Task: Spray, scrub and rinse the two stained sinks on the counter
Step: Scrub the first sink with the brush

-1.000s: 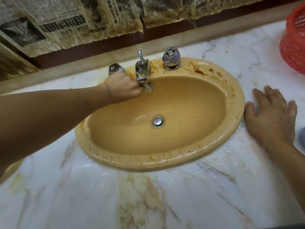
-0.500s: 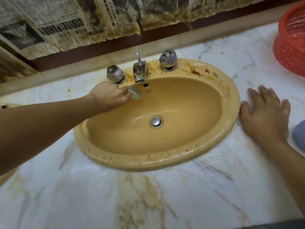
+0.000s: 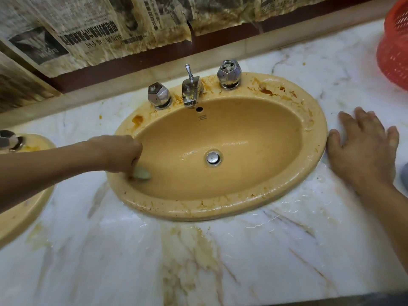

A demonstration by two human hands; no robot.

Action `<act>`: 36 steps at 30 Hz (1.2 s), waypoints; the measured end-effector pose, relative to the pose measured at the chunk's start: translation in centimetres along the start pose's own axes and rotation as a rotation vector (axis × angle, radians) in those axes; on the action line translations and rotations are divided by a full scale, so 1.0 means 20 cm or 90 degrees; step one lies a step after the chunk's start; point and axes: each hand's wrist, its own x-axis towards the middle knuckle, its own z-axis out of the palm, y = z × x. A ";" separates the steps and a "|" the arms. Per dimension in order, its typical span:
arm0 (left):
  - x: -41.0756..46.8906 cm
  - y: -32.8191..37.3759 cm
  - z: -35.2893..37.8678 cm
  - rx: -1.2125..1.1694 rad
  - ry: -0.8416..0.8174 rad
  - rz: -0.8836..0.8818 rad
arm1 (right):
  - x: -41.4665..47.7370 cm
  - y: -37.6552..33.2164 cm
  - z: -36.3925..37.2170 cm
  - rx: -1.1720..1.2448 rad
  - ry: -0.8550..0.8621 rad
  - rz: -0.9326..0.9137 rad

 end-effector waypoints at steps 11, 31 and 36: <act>-0.02 0.20 -0.12 -0.488 -0.320 0.099 | 0.00 0.00 0.00 -0.001 -0.008 0.007; 0.14 0.81 -0.27 -0.606 -0.094 0.223 | -0.01 -0.03 -0.03 -0.012 -0.043 0.033; 0.13 0.43 -0.02 -0.363 -0.107 0.109 | -0.01 -0.03 -0.04 -0.006 -0.054 0.036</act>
